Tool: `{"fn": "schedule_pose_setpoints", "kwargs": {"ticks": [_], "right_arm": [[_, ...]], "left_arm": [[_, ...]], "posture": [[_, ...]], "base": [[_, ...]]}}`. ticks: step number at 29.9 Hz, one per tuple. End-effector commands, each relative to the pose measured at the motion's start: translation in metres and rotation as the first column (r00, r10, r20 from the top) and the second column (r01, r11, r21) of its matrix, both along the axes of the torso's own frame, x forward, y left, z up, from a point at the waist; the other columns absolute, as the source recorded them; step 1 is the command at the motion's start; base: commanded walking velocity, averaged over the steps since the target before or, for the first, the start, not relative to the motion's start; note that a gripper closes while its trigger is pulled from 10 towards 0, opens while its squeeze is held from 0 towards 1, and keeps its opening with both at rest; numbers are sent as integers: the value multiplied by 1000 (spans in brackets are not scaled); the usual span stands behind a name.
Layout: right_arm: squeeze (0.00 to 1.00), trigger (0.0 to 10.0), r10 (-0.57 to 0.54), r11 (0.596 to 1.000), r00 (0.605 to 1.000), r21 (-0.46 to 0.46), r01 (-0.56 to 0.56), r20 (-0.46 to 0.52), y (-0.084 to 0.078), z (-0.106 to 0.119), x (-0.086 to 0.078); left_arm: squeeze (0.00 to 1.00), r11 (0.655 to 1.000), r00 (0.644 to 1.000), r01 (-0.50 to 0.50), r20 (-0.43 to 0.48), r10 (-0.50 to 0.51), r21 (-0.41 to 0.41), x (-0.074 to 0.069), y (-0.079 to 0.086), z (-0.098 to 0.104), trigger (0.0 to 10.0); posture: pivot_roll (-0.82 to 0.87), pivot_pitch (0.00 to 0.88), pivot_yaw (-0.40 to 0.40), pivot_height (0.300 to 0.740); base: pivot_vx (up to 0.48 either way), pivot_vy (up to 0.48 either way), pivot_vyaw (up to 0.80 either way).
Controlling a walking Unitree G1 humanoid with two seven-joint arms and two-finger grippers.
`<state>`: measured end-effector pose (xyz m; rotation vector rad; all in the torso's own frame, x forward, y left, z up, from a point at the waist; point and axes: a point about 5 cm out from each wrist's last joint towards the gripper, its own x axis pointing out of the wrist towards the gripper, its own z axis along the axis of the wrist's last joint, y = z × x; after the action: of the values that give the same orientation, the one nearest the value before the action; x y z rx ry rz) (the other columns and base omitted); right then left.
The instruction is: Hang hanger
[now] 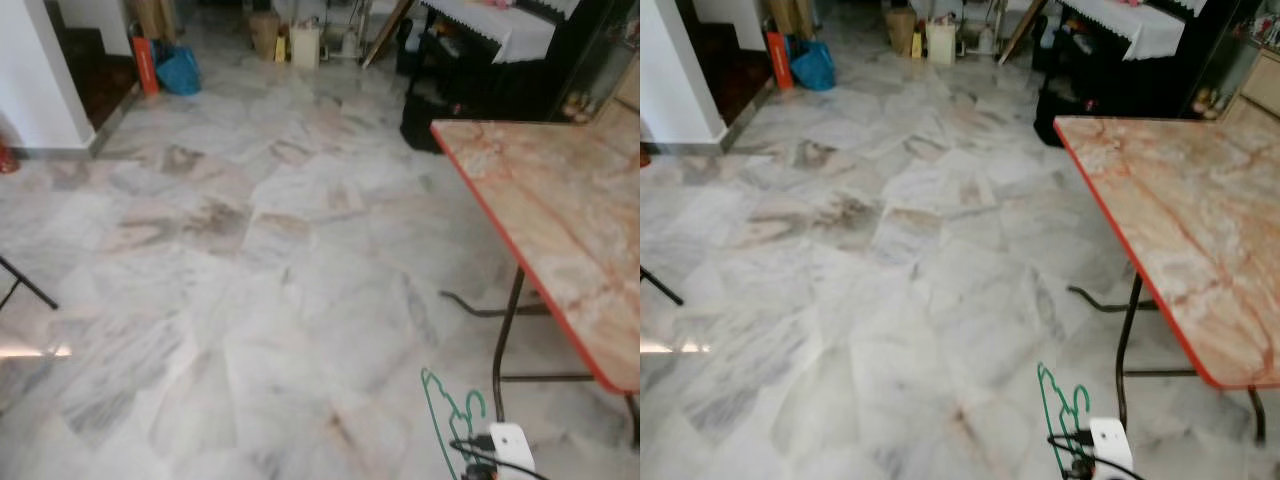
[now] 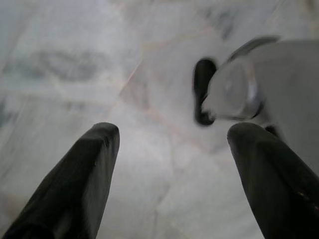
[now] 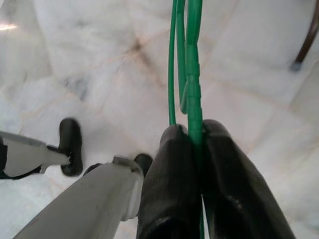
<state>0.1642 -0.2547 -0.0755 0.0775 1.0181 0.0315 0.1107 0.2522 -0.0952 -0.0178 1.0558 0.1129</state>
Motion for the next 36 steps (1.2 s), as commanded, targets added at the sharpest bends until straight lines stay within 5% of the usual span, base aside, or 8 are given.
{"fn": "schedule_pose_setpoints", "kwargs": {"ticks": [1,36], "right_arm": [[0,10000,-3,1000,1000,-1,3,2,-1,0,-1],[0,10000,-7,1000,1000,-7,7,2,-1,0,-2]], "left_arm": [[0,1000,1000,-13,-16,13,-4,-5,0,-2,10000],[0,1000,1000,-14,-17,14,-3,-7,0,-2,10000]], "posture": [[33,0,-44,716],[18,0,-31,716]], "base": [[-394,0,0],[-44,0,0]]}}
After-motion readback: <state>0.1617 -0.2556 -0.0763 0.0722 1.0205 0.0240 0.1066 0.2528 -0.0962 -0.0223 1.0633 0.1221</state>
